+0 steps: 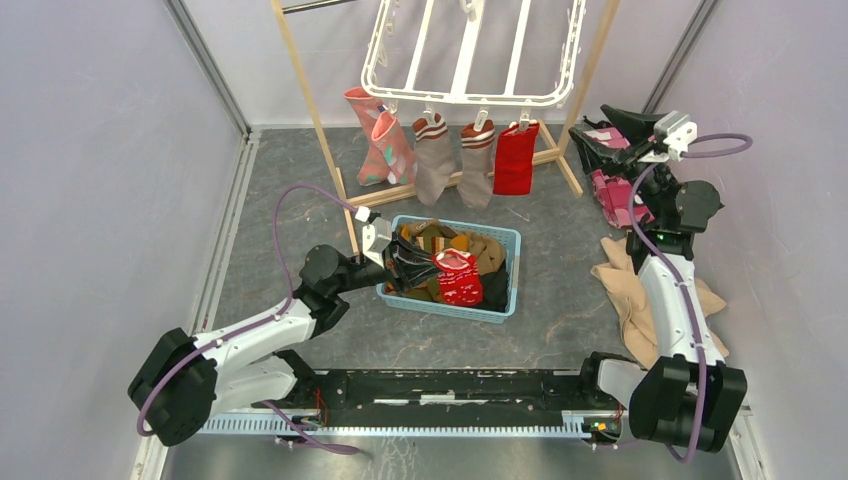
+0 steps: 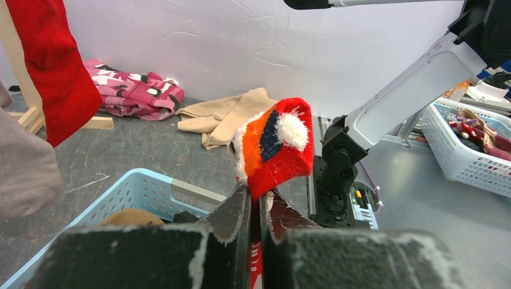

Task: Clip the socks to the hanger
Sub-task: Pick up the sock from the bin, then open the clamp at the hanger.

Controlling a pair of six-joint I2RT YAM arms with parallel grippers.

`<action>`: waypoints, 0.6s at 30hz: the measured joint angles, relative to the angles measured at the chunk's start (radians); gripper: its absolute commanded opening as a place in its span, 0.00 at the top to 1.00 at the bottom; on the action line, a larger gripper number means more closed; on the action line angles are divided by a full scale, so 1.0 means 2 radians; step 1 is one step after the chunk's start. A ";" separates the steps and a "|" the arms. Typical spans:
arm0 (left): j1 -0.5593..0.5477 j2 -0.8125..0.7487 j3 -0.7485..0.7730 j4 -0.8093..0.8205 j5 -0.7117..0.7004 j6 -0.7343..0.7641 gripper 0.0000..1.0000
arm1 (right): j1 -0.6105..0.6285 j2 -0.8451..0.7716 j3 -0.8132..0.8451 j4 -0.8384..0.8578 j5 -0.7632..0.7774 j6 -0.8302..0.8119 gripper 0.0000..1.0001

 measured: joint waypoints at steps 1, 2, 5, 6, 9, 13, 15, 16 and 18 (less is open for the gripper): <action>0.000 0.000 0.000 0.000 0.000 0.000 0.92 | 0.002 0.002 0.004 0.004 0.000 0.002 0.26; 0.000 0.000 0.000 0.000 0.000 0.000 0.92 | 0.003 0.004 0.007 0.006 0.002 0.003 0.27; 0.000 0.000 0.000 0.000 0.000 0.000 0.92 | 0.014 0.014 0.024 0.003 0.009 0.000 0.27; 0.000 0.001 0.000 0.000 0.000 0.000 0.92 | 0.019 0.017 0.028 0.001 0.011 -0.002 0.27; 0.000 0.002 0.000 0.001 0.000 0.000 0.92 | 0.036 0.024 0.040 -0.015 0.026 -0.017 0.28; 0.000 0.006 0.001 0.002 0.000 -0.002 0.92 | 0.060 0.030 0.056 -0.049 0.056 -0.044 0.28; 0.000 0.008 0.002 0.002 0.000 -0.004 0.92 | 0.069 0.032 0.063 -0.061 0.070 -0.057 0.29; 0.000 0.009 0.003 0.002 -0.001 -0.004 0.92 | 0.073 0.034 0.067 -0.067 0.078 -0.063 0.29; 0.000 0.009 0.004 0.004 -0.001 -0.004 0.92 | 0.078 0.036 0.070 -0.075 0.091 -0.075 0.30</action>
